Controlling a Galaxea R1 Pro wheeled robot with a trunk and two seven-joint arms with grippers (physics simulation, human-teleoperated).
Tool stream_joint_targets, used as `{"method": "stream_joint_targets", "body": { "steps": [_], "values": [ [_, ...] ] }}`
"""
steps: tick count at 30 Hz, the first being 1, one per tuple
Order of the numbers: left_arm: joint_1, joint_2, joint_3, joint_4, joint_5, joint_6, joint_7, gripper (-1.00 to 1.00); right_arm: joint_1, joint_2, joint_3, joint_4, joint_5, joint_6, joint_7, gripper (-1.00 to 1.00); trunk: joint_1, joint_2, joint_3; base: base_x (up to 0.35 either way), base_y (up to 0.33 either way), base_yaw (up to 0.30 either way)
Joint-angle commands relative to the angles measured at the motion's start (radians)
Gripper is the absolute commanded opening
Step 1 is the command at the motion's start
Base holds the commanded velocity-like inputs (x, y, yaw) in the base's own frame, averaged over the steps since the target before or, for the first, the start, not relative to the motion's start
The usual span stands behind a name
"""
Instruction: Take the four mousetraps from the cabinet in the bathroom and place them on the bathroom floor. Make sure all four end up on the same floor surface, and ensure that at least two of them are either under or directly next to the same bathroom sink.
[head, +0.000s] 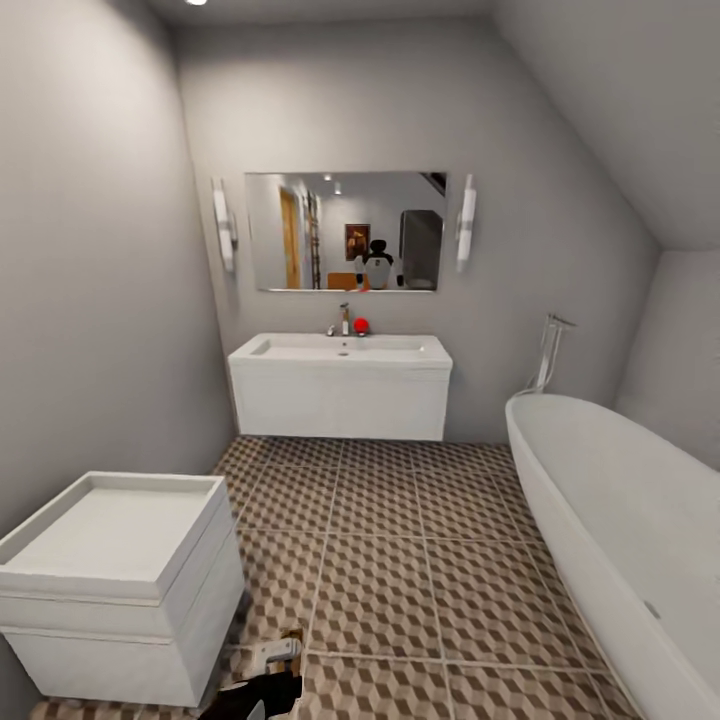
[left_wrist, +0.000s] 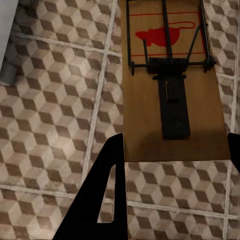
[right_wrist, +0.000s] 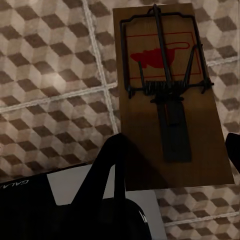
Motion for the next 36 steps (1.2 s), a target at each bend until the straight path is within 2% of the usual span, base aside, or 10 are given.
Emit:
{"method": "stream_joint_targets", "body": {
  "steps": [1, 12, 36],
  "values": [
    [0.000, -0.001, 0.002, -0.003, 0.009, 0.006, 0.004, -1.00, 0.000, 0.000, -0.003, -0.001, -0.004, 0.005, 0.002, -1.00, 0.001, -0.001, -0.001, 0.325, 0.000, -0.231],
    [0.000, 0.000, 0.002, -0.003, 0.009, 0.006, 0.004, -1.00, 0.000, 0.000, -0.003, -0.001, -0.002, 0.005, 0.002, -1.00, 0.001, -0.001, -0.001, 0.325, 0.000, -0.254],
    [0.000, 0.001, 0.004, -0.007, 0.012, 0.006, 0.003, -1.00, 0.000, 0.000, -0.001, -0.001, 0.009, 0.005, -0.008, -1.00, 0.001, -0.001, -0.001, 0.325, 0.000, -0.010]
  ]
}}
